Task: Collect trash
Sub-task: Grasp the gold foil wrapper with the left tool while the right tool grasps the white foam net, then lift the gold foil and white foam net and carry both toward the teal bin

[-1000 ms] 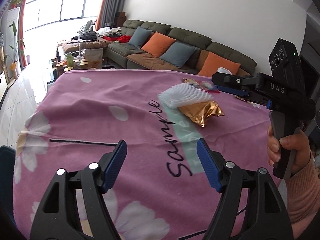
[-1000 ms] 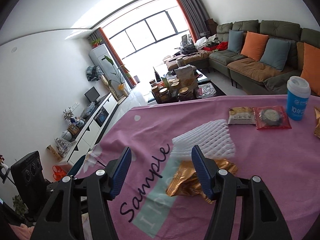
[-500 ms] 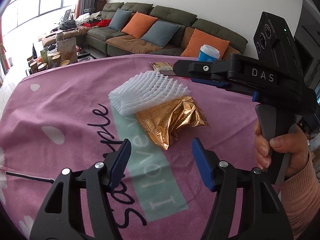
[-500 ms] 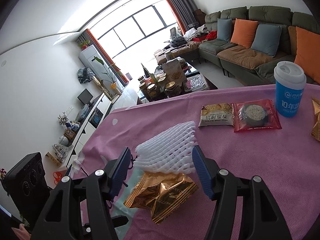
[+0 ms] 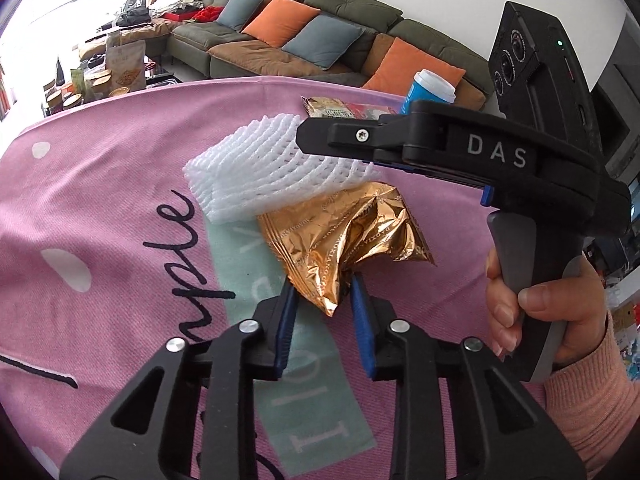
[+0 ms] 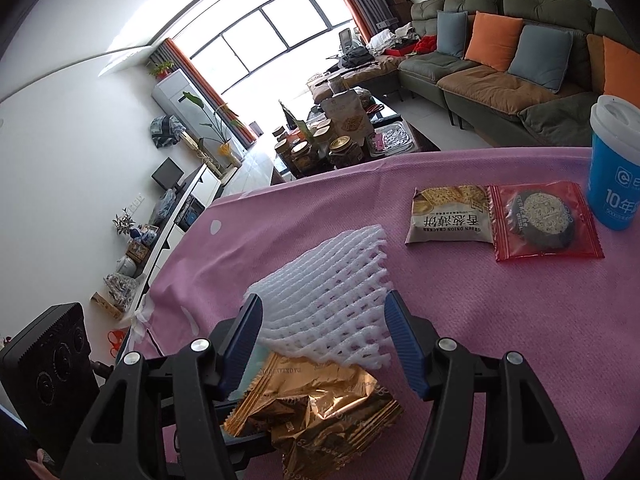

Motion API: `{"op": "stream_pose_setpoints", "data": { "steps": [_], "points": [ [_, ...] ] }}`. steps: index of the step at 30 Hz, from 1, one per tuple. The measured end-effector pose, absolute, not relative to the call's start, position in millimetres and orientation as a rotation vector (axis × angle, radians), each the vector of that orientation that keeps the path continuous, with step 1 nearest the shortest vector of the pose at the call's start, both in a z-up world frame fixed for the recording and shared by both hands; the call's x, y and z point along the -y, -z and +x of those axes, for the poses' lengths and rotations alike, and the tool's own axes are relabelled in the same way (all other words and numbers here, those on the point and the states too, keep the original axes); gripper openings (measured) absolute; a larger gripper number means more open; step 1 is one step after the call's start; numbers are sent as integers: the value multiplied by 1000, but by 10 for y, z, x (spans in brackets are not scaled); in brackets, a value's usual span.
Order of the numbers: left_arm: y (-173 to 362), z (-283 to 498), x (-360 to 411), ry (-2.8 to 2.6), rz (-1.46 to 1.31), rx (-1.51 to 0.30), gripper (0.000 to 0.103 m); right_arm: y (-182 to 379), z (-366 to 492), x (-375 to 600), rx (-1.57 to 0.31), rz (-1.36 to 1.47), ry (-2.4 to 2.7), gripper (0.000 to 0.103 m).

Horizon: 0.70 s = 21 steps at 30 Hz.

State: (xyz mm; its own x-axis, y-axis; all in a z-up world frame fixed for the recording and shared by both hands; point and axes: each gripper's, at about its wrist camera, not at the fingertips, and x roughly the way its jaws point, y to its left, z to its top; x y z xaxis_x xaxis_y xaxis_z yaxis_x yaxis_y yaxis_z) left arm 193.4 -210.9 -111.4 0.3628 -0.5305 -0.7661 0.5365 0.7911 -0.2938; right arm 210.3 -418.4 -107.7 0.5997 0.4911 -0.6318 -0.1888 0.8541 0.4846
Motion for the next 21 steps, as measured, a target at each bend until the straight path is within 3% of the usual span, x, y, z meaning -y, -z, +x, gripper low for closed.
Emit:
{"op": "stream_pose_setpoints", "data": {
  "steps": [2,4,12,21],
  "points": [
    [1130,1945,2104,685,7,-984,17,1107,2127,4179,-854,378,-401,59],
    [1138,1948,2079,682,3,-983,16,1146,2145,4175,-865,377,-395,44],
    [1099,1828,1951,667,-2,-964,12,1150,2086,4134,-862,359,-412,15],
    [982,1608,1597,631,-9,-920,10,1016,1970,4184,-800,401,-435,10]
  ]
}}
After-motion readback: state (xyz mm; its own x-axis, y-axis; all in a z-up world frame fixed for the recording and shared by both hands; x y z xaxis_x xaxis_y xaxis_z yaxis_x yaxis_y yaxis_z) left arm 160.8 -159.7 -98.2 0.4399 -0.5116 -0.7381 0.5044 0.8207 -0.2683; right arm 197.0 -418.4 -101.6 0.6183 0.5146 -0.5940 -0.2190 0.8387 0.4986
